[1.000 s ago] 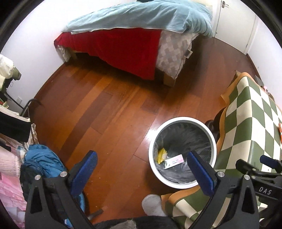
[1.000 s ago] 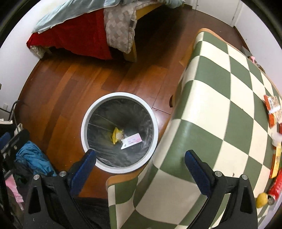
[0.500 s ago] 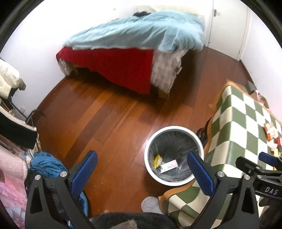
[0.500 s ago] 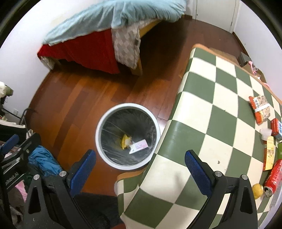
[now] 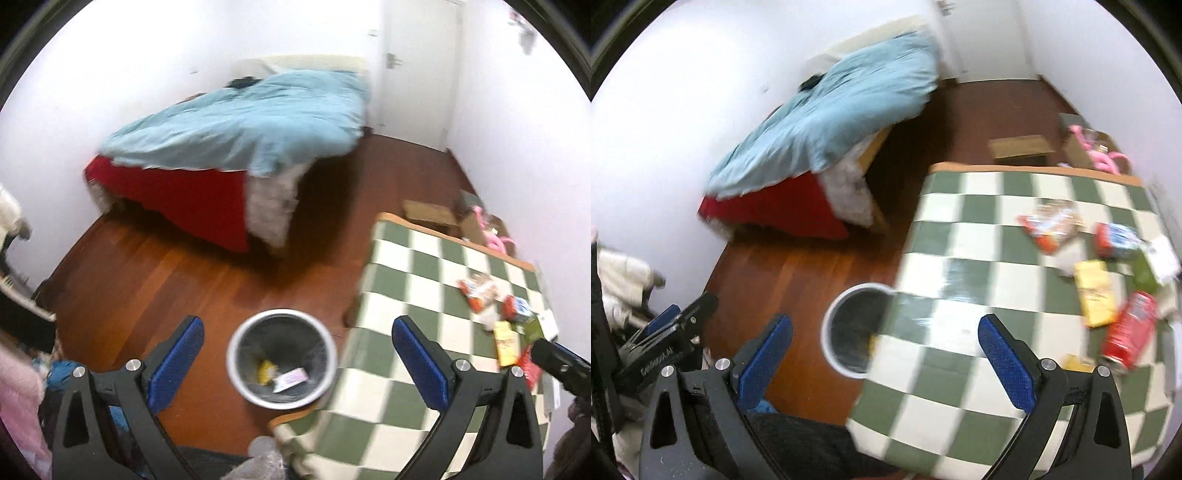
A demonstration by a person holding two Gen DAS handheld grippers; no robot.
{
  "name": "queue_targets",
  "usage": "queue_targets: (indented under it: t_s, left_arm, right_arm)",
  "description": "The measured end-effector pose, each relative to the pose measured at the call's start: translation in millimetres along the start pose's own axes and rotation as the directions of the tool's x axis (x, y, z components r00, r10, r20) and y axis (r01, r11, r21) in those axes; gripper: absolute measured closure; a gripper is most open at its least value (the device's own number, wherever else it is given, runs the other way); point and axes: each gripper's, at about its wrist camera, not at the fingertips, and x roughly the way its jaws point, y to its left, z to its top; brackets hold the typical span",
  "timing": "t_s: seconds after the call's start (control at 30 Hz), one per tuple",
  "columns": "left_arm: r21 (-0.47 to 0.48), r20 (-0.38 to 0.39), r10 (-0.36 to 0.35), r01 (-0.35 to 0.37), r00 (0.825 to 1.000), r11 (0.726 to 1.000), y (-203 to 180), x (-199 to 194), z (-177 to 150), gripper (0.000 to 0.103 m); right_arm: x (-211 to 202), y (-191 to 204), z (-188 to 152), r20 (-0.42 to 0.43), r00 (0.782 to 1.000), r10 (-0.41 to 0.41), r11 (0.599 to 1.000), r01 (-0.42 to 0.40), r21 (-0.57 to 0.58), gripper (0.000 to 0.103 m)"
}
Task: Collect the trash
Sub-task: 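Grasp the long white box with the right tool while the left tool grasps the lemon peel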
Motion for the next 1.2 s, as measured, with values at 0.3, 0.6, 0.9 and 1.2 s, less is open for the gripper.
queue_targets:
  t_s: [0.3,0.6,0.9,1.2]
  left_arm:
    - [0.184,-0.213,-0.119,0.160,0.970,0.970,-176,82,-52,0.000]
    - [0.319,-0.422,-0.196,0.348,0.885,0.882,-291,115,-131,0.000]
    - [0.381,-0.455,-0.197,0.390,0.868,0.838,-324,135,-154,0.033]
    - [0.391,-0.424,-0.210,0.387,0.881,0.835,-316,122,-156,0.074]
  right_arm:
    - [-71,-209,-31,-0.025,0.954,-0.298,0.924,0.295,0.246,0.022]
    - [-57,-371,-70,-0.240,0.862,-0.447,0.817,0.502,0.284,0.037]
    - [-5,-408,-78,-0.329,0.828,-0.453,0.818,0.533,0.216,0.036]
    - [9,-388,-88,-0.338,0.844,-0.417,0.844,0.498,0.201,0.062]
